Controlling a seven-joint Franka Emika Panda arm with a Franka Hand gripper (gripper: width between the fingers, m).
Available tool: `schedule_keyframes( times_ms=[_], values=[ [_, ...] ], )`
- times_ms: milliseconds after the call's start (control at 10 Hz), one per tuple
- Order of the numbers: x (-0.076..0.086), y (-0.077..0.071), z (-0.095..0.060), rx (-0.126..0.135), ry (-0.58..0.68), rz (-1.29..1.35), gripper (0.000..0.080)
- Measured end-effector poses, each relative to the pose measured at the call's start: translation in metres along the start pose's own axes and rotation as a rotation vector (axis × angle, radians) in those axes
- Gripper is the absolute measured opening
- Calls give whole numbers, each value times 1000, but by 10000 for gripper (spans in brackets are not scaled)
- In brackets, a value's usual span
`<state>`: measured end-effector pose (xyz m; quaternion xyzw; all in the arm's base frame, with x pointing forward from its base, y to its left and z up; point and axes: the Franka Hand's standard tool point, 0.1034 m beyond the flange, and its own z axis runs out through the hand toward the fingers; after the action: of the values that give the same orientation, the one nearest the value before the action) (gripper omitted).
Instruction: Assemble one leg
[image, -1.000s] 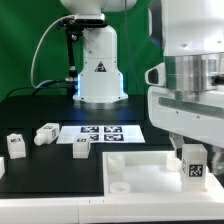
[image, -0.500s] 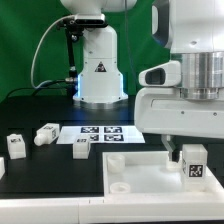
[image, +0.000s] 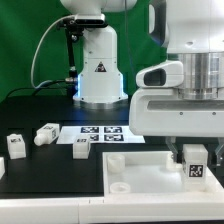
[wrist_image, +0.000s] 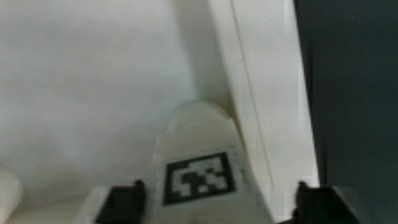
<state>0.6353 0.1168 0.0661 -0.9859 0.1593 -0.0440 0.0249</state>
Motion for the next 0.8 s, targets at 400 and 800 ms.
schedule_keyframes(
  times_ms=[400,800],
  values=[
    [-1,0,1,-5,2,392,285],
    [2,-2,1,-6,-19,915,285]
  ],
)
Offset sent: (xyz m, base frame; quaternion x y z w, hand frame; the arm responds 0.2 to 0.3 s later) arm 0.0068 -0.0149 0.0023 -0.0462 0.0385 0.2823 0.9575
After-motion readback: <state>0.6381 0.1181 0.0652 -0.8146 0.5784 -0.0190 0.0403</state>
